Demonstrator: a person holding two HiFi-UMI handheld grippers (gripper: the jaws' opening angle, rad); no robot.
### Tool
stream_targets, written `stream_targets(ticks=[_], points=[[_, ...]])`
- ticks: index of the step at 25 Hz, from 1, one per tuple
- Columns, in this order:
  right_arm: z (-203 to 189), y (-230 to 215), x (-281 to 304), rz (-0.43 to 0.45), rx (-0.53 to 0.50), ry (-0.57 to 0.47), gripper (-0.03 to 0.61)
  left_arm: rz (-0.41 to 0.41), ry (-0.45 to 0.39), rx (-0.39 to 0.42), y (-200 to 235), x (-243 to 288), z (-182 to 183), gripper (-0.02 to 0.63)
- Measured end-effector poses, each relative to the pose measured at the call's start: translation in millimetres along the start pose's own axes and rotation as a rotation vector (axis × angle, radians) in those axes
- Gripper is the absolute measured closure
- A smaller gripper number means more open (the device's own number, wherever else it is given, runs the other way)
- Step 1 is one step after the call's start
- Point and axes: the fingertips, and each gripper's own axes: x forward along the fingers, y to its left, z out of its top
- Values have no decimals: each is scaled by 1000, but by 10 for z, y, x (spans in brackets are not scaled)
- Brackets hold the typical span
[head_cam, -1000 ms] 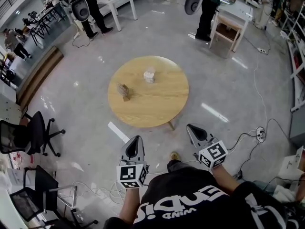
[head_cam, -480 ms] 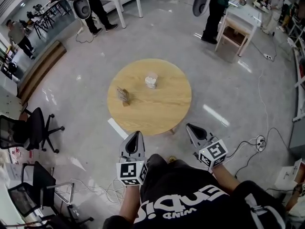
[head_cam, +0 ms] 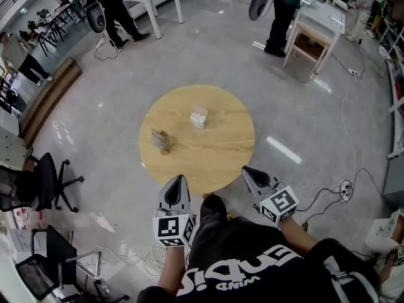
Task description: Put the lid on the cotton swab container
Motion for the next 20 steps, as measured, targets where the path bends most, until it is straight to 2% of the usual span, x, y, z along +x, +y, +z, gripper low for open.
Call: stream_targets(ticks=[8,14,20], points=[[236,-212,604,19,-18,-5,577,-35,-3,9,349,609,176,604],[469,-349,1087,-1,-23,-14,577,-61,-9,-6,668,969,303,604],[673,-484,1409,-30,-20,-34,577,-105,-17,-10,805,1284,479,604]])
